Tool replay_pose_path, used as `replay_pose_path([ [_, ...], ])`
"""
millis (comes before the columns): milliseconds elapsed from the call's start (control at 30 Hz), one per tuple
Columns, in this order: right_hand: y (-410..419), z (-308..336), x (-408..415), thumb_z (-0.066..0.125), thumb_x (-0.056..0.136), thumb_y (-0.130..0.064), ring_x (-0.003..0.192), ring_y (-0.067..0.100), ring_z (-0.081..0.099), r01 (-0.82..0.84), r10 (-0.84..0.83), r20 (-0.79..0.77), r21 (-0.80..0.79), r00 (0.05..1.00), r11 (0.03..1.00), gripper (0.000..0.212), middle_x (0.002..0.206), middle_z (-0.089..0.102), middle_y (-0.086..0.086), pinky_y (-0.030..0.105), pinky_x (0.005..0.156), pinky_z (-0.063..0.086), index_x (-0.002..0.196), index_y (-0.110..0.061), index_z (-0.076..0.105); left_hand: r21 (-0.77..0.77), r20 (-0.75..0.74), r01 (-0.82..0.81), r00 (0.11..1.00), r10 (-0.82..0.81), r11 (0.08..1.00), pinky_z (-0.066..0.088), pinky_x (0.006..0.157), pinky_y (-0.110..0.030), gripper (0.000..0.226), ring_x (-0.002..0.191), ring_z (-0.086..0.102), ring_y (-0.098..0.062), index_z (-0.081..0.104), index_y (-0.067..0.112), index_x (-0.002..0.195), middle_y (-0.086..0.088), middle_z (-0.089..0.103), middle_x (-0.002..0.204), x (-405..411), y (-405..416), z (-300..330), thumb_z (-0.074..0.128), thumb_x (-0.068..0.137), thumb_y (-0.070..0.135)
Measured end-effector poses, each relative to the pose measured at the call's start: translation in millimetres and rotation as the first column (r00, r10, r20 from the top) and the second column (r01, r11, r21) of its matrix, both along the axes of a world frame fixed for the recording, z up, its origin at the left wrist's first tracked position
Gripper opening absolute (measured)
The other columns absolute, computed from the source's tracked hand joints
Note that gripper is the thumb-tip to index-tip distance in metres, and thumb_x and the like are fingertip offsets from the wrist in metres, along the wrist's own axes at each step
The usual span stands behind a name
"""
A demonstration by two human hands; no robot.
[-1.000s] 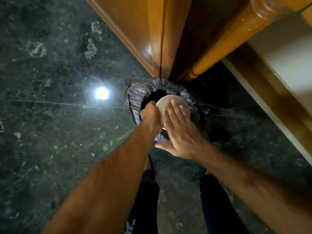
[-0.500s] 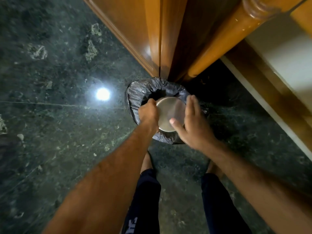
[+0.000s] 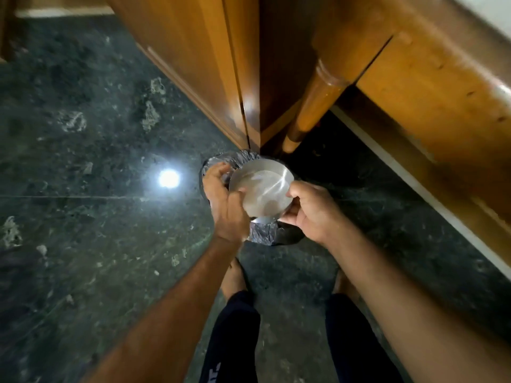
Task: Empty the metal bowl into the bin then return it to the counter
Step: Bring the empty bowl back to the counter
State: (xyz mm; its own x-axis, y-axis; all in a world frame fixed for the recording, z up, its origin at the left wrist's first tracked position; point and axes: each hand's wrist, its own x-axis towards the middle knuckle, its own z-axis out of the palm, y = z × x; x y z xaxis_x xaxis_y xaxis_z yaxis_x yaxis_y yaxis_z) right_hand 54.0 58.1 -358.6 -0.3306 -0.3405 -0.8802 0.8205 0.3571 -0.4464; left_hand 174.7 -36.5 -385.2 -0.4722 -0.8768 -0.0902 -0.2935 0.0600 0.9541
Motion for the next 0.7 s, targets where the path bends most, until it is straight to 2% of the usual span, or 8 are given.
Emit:
replay_pose_path([
  [67,3.2,26.1,4.1,0.048,0.09,0.002,0.095,0.033,0.061,-0.007,0.005,-0.053,-0.035,0.999,0.999,0.03,0.104,0.066,0.02,0.05,0.081,0.059,0.11,-0.006,0.068,0.229,-0.028,-0.077,0.996,0.086,0.97,0.047,0.097,-0.032,0.043,0.111,0.055,-0.006,0.054,0.019,0.119,0.005,0.056,0.118,-1.8,1.5,25.3,0.041,0.079,0.01],
  [167,7.6,70.8,8.4,0.05,0.089,0.0,0.107,0.035,0.066,0.0,-0.007,-0.102,-0.062,0.995,0.998,0.031,0.113,0.07,0.019,0.046,0.078,0.061,0.11,-0.012,0.07,0.259,-0.018,-0.126,0.991,0.135,0.958,0.05,0.079,-0.01,0.042,0.103,0.06,0.006,0.061,0.018,0.119,0.007,0.063,0.115,-1.3,3.4,71.5,0.039,0.083,0.015],
  [267,10.4,124.5,11.9,0.054,0.09,-0.004,0.111,0.035,0.066,0.038,-0.047,-0.105,-0.083,0.993,0.996,0.032,0.121,0.069,0.019,0.047,0.083,0.061,0.116,-0.015,0.069,0.211,-0.017,-0.137,0.989,0.144,0.968,0.057,0.09,-0.033,0.049,0.113,0.06,-0.021,0.063,0.009,0.124,-0.008,0.063,0.12,-0.6,4.7,131.5,0.039,0.082,0.017],
  [333,13.1,163.3,16.9,0.055,0.092,-0.009,0.112,0.032,0.065,0.056,-0.066,-0.107,-0.097,0.992,0.994,0.031,0.122,0.068,0.014,0.046,0.083,0.061,0.118,-0.02,0.067,0.198,-0.021,-0.121,0.992,0.128,0.973,0.055,0.092,-0.042,0.052,0.114,0.059,-0.025,0.064,0.01,0.125,-0.006,0.064,0.119,-0.8,5.4,172.7,0.041,0.08,0.023],
  [467,20.3,241.6,22.2,0.051,0.094,-0.014,0.108,0.029,0.065,0.005,-0.024,-0.161,-0.119,0.987,0.993,0.023,0.119,0.067,0.011,0.04,0.07,0.062,0.107,-0.023,0.068,0.177,-0.075,-0.112,0.989,0.126,0.978,0.055,0.081,-0.035,0.038,0.107,0.063,-0.022,0.067,0.038,0.107,0.012,0.071,0.108,-1.5,9.5,252.6,0.044,0.078,0.028],
  [533,26.8,288.9,18.7,0.049,0.095,-0.013,0.106,0.032,0.066,-0.059,0.029,-0.2,-0.144,0.979,0.988,0.022,0.118,0.065,0.013,0.04,0.066,0.065,0.105,-0.021,0.066,0.181,-0.106,-0.119,0.984,0.14,0.976,0.056,0.078,-0.039,0.039,0.101,0.065,-0.021,0.069,0.038,0.101,0.013,0.073,0.1,-3.9,13.3,297.0,0.042,0.078,0.021],
  [633,37.0,351.2,8.6,0.046,0.094,-0.018,0.089,0.034,0.075,-0.195,0.146,-0.304,-0.136,0.941,0.971,0.024,0.111,0.069,0.015,0.032,0.056,0.06,0.108,-0.02,0.066,0.204,-0.147,-0.137,0.975,0.169,0.969,0.057,0.062,-0.022,0.041,0.087,0.068,-0.007,0.071,0.037,0.095,0.02,0.076,0.091,-13.0,22.0,349.4,0.039,0.077,0.02],
  [700,45.7,388.0,-5.7,0.045,0.091,-0.022,0.075,0.029,0.076,-0.258,0.199,-0.405,-0.098,0.892,0.961,0.029,0.1,0.073,0.014,0.035,0.054,0.061,0.109,-0.021,0.068,0.224,-0.169,-0.146,0.968,0.186,0.963,0.056,0.057,-0.02,0.042,0.088,0.068,-0.01,0.074,0.04,0.091,0.015,0.076,0.091,-27.9,28.9,383.1,0.04,0.077,0.019],
])
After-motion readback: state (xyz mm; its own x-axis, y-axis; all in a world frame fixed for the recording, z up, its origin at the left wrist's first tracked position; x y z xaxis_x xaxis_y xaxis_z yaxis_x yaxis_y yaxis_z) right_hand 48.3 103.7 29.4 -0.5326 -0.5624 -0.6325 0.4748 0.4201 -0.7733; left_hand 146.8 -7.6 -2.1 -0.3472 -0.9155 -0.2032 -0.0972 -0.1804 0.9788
